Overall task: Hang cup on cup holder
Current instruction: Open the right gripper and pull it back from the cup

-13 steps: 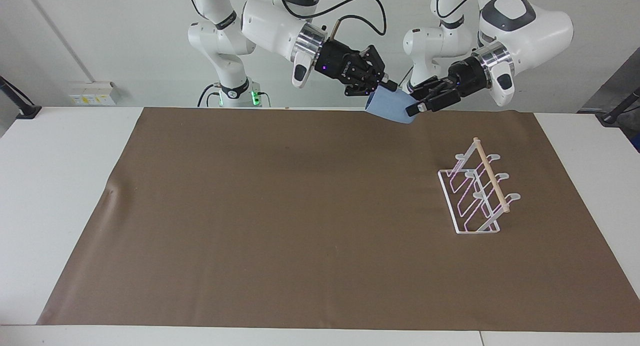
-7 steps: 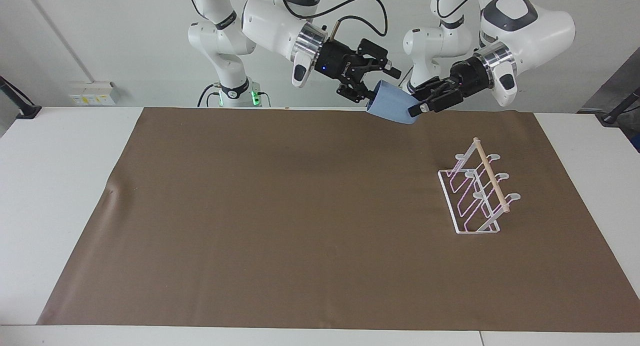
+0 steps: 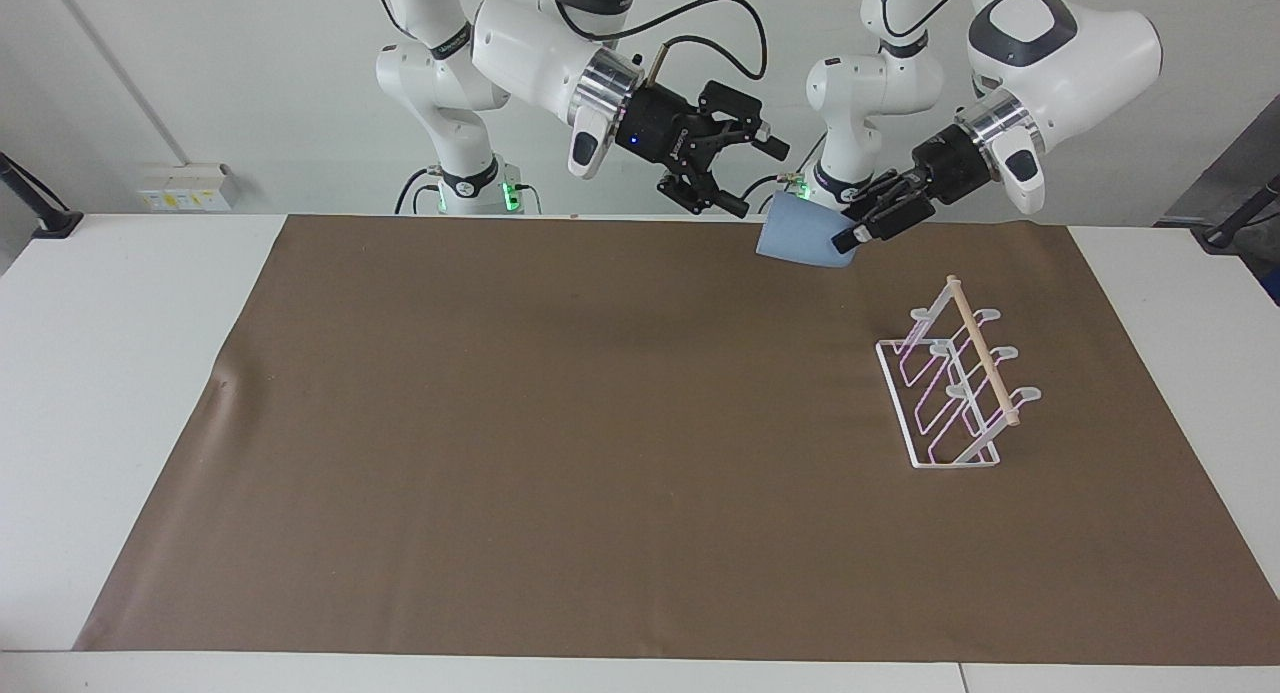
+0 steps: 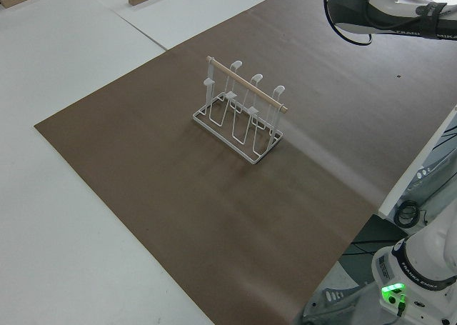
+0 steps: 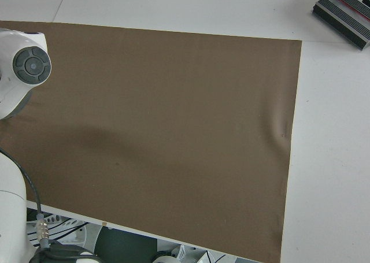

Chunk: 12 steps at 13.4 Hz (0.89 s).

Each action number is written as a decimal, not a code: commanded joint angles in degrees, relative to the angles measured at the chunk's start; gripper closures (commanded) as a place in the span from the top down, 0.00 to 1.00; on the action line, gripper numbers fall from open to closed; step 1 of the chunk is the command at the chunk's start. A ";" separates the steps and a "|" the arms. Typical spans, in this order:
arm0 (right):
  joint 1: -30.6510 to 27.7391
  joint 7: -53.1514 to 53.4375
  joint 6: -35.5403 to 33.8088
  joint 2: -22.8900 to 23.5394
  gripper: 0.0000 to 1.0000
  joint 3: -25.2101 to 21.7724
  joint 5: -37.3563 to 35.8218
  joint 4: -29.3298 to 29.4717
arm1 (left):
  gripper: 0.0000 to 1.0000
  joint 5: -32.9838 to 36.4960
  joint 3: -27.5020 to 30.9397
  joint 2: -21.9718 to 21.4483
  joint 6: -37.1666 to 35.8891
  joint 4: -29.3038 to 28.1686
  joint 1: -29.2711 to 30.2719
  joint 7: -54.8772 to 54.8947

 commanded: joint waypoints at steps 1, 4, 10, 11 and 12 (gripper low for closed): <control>-0.69 0.56 0.55 -0.70 1.00 -1.75 -5.48 -0.25 | 0.00 6.38 -0.22 0.09 2.62 -0.10 0.71 2.15; -0.69 0.56 -1.72 -1.05 1.00 -6.57 -15.55 -0.96 | 0.00 16.40 -0.39 0.88 5.08 1.30 0.19 1.97; -0.78 0.21 -29.22 -0.52 1.00 -18.19 -52.11 4.93 | 0.00 38.62 -2.32 0.97 4.56 7.35 -1.57 1.10; -0.78 0.04 -31.86 -0.61 1.00 -19.15 -57.73 4.85 | 0.00 43.71 -3.72 0.97 4.47 8.33 -1.66 0.57; -0.78 -0.14 -34.93 -0.70 1.00 -19.95 -63.09 4.85 | 0.00 48.20 -5.04 0.97 4.38 9.12 -1.58 0.30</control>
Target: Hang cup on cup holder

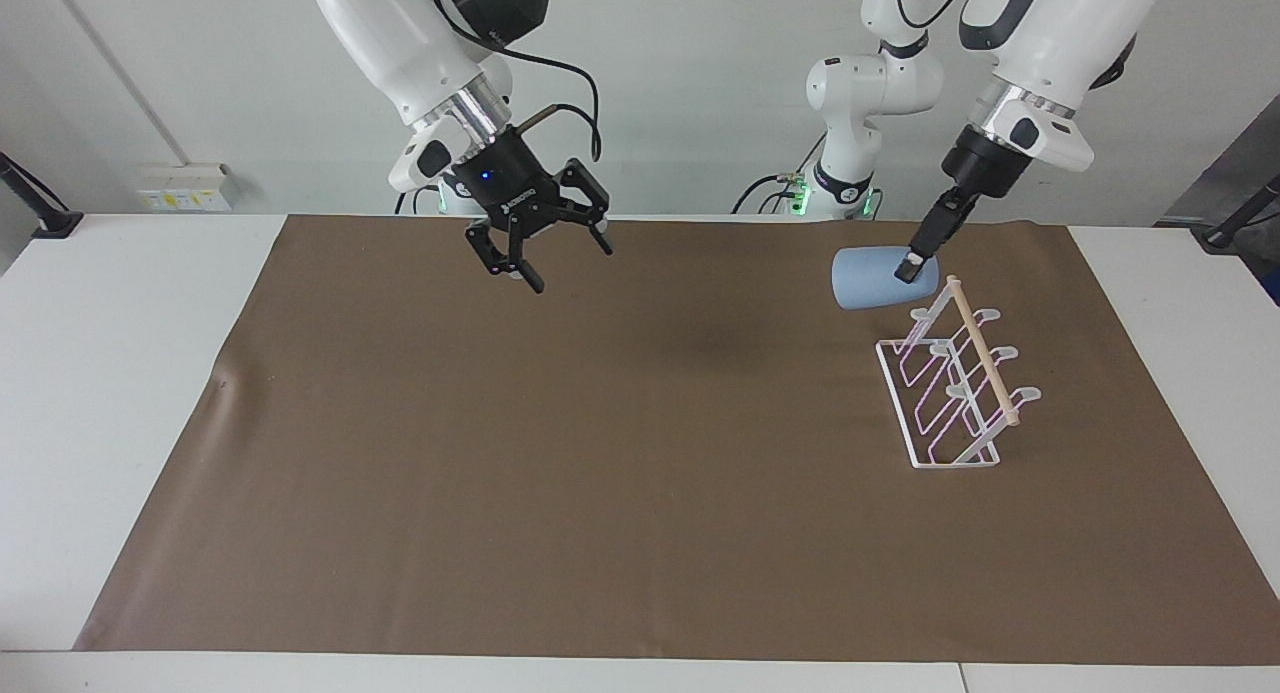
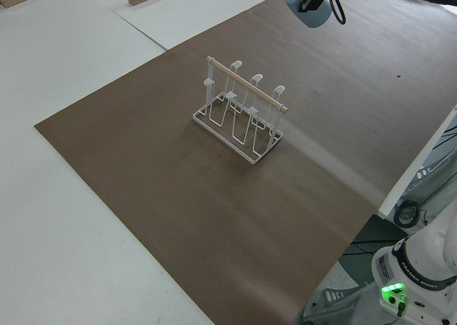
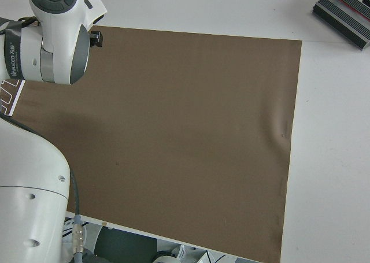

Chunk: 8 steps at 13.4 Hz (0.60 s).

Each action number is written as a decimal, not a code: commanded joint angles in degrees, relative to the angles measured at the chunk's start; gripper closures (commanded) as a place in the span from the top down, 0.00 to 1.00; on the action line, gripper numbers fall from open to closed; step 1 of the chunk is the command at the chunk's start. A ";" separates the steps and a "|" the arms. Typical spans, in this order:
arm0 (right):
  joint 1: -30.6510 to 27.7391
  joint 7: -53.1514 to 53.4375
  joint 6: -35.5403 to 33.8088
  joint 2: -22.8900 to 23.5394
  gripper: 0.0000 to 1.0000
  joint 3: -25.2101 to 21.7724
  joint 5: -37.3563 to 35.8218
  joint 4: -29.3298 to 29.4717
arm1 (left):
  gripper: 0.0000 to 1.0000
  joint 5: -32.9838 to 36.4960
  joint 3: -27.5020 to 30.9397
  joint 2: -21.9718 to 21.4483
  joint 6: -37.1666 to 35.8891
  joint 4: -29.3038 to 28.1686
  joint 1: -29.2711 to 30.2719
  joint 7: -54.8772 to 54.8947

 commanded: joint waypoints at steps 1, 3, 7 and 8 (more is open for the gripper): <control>-0.07 -0.14 -7.01 -0.66 1.00 -1.67 -12.72 0.16 | 0.00 11.44 -2.32 0.49 -0.48 2.86 -0.82 -0.84; 0.02 0.04 -11.06 -1.02 1.00 -3.60 -20.64 0.08 | 0.00 15.95 -2.42 0.49 0.39 2.07 -0.21 0.82; 0.63 -0.57 -13.70 -1.28 1.00 -12.99 -25.43 0.08 | 0.00 16.05 -2.24 1.01 13.46 -3.63 5.41 9.34; 0.81 -1.01 -15.98 -1.28 1.00 -14.93 -25.43 0.08 | 0.00 16.05 -2.24 1.45 16.80 -5.30 6.64 11.01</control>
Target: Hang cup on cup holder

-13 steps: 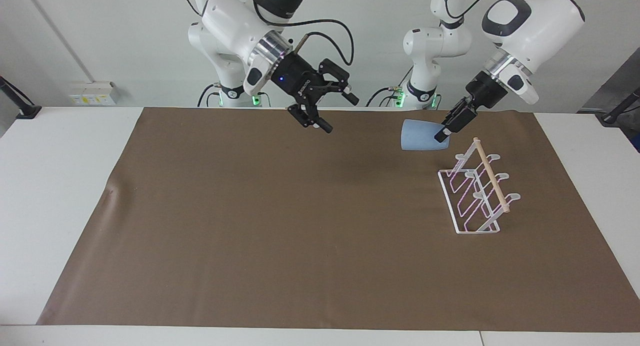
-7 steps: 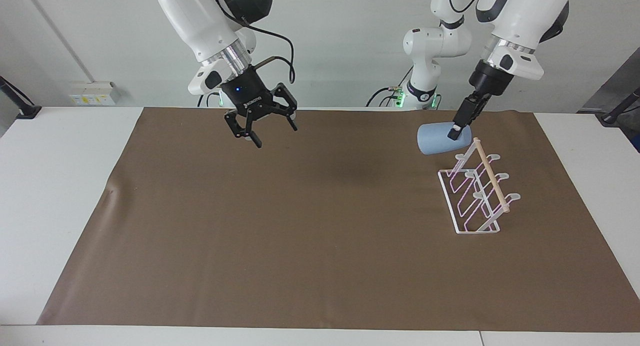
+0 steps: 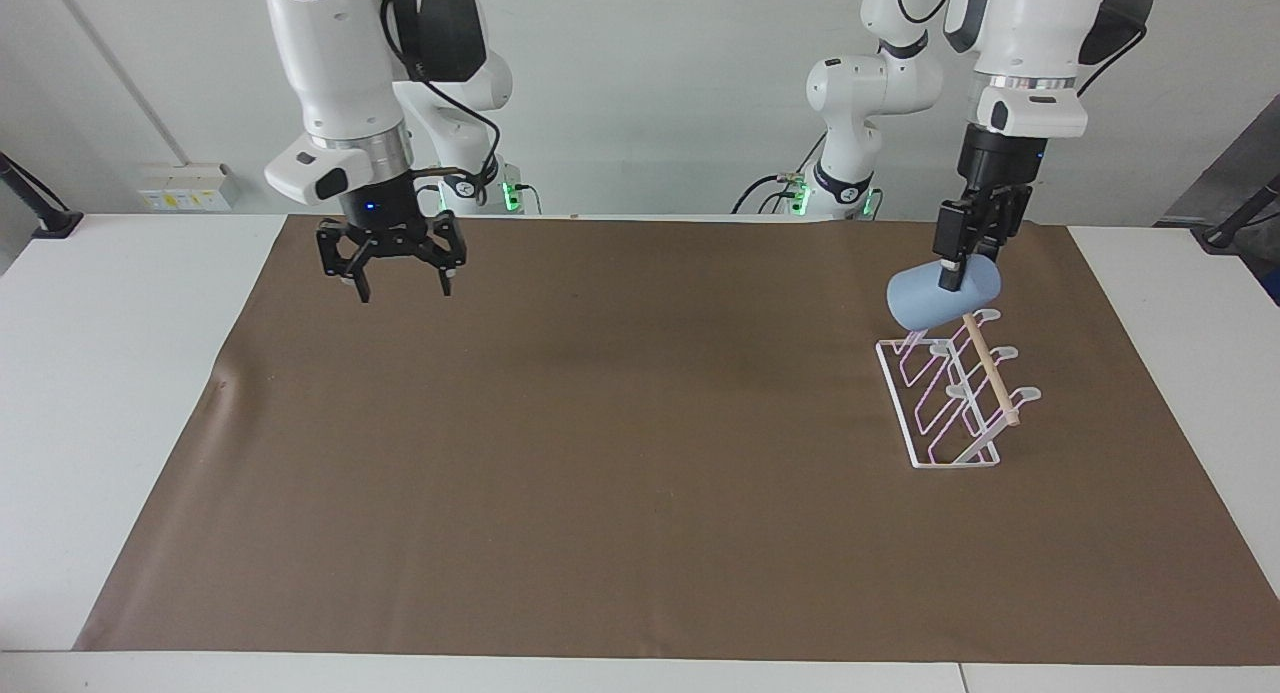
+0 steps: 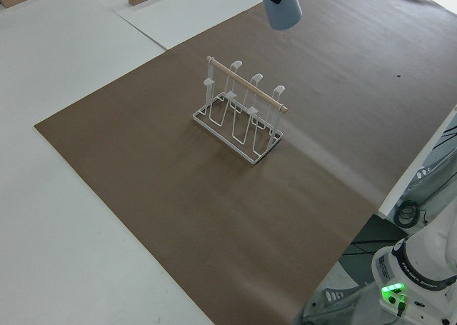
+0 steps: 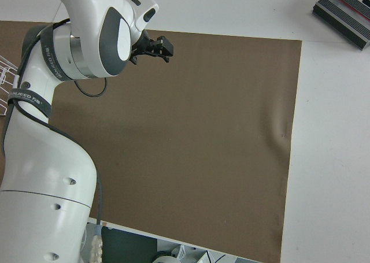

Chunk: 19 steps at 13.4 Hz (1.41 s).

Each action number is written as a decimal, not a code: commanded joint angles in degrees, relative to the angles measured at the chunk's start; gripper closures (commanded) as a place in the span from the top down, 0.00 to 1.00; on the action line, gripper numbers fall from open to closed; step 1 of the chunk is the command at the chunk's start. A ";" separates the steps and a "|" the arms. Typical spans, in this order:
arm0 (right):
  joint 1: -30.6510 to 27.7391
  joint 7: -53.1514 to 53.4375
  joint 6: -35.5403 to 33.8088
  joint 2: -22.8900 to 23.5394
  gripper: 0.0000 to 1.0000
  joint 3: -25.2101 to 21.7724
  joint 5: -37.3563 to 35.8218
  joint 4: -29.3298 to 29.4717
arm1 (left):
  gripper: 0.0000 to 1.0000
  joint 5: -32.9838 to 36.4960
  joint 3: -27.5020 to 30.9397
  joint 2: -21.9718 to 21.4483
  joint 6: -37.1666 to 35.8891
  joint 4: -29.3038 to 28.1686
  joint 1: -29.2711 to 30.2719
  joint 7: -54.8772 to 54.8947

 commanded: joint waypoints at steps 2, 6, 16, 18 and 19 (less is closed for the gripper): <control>0.69 -0.62 -8.29 -0.68 1.00 -5.29 -1.03 0.68 | 0.00 2.11 -0.18 3.66 12.77 -4.64 2.56 3.89; 0.69 -0.09 -16.04 -0.59 1.00 -8.02 -0.50 4.29 | 0.00 8.89 -0.27 6.32 16.39 -5.25 2.39 4.07; 1.66 -0.62 -19.74 -0.68 1.00 -8.81 1.59 5.96 | 0.00 14.68 -0.27 5.01 20.09 -12.98 2.38 4.07; 1.48 -0.36 -19.66 -0.68 1.00 -8.99 3.10 5.96 | 0.00 14.87 -0.27 4.92 20.27 -13.34 2.56 4.07; 1.65 -0.18 -19.74 -0.68 1.00 -8.99 3.10 5.96 | 0.00 14.96 -0.27 5.00 20.53 -13.43 2.65 4.07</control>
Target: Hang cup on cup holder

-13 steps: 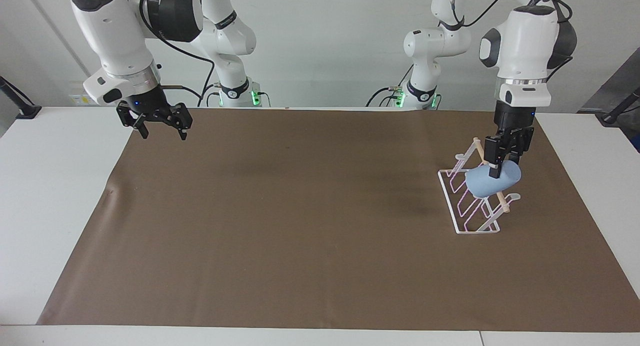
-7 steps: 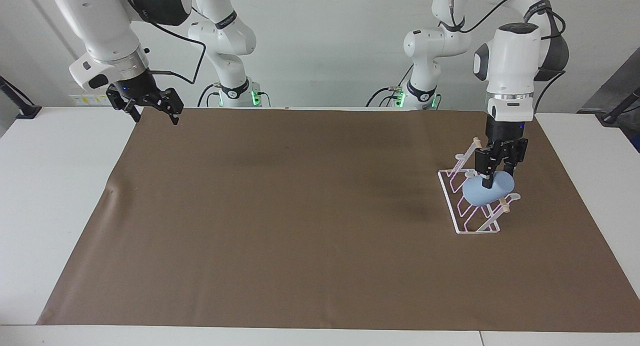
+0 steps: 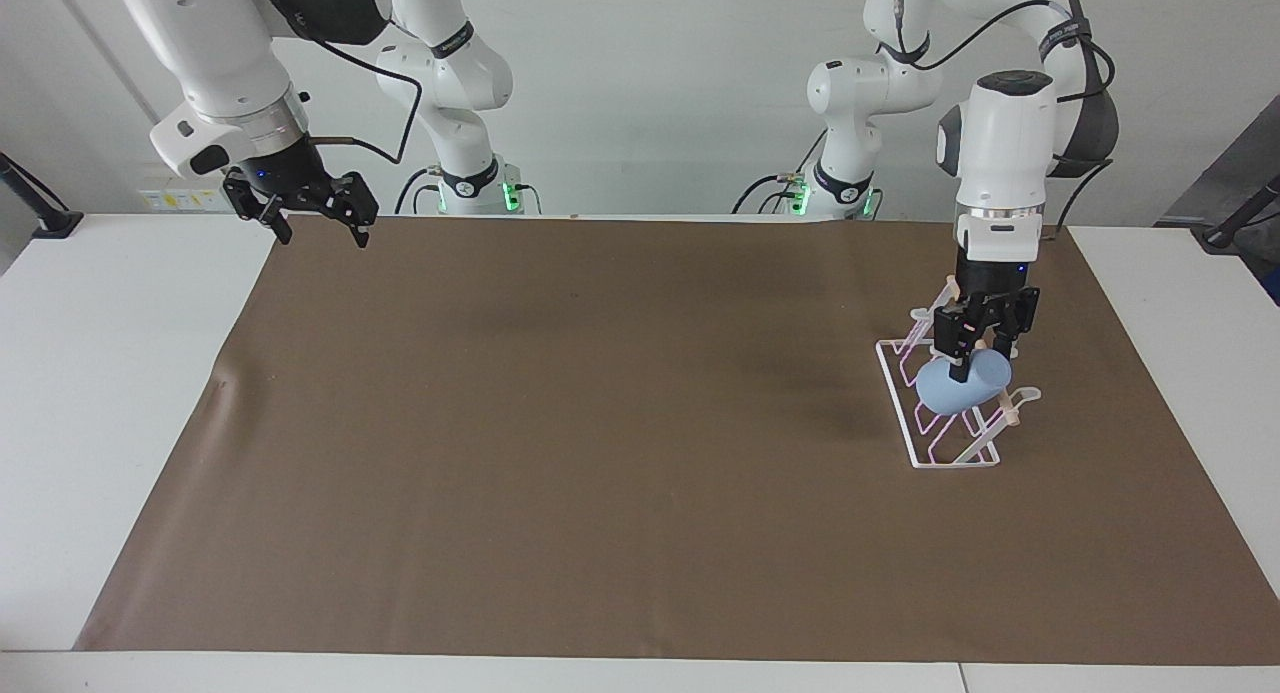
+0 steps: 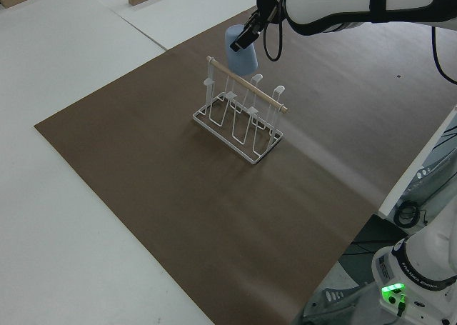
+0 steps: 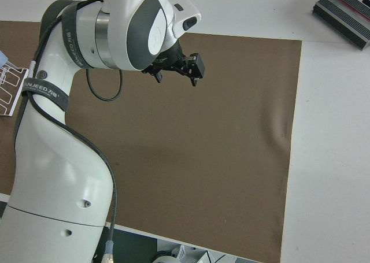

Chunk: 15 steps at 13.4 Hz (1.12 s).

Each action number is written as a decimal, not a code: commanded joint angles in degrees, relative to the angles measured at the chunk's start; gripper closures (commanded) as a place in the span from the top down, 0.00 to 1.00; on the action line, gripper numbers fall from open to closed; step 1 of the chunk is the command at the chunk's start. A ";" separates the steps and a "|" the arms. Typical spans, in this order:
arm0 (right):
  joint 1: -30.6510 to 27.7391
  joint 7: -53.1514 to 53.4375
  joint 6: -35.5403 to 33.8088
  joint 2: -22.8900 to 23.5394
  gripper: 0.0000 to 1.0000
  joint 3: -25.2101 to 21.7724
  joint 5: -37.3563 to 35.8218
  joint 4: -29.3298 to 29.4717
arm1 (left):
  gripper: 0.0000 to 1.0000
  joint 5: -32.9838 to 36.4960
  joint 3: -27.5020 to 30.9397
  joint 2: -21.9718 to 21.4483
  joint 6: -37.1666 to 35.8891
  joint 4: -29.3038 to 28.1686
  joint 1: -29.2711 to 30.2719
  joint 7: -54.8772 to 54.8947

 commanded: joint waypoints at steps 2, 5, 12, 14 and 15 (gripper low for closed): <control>0.19 0.32 -0.70 -0.10 1.00 -0.25 1.35 -0.02 | 0.00 1.50 0.25 -1.37 3.51 -3.32 0.25 0.23; 0.54 0.15 -1.05 -0.19 1.00 -0.17 1.35 -0.02 | 0.83 1.67 0.25 -0.93 3.79 -3.42 0.43 0.84; -0.07 -0.03 -1.05 -0.19 1.00 -0.17 1.35 -0.02 | 1.00 0.97 0.17 -0.50 -8.39 4.73 -0.27 8.75; -0.07 0.14 -1.05 -0.19 1.00 -0.17 1.35 0.06 | 1.00 -0.51 0.08 -0.06 -14.73 8.96 -0.62 10.68; -0.07 0.14 -1.05 -0.19 1.00 -0.17 1.35 0.06 | 1.00 -3.48 0.08 0.12 -17.11 11.06 -0.62 13.13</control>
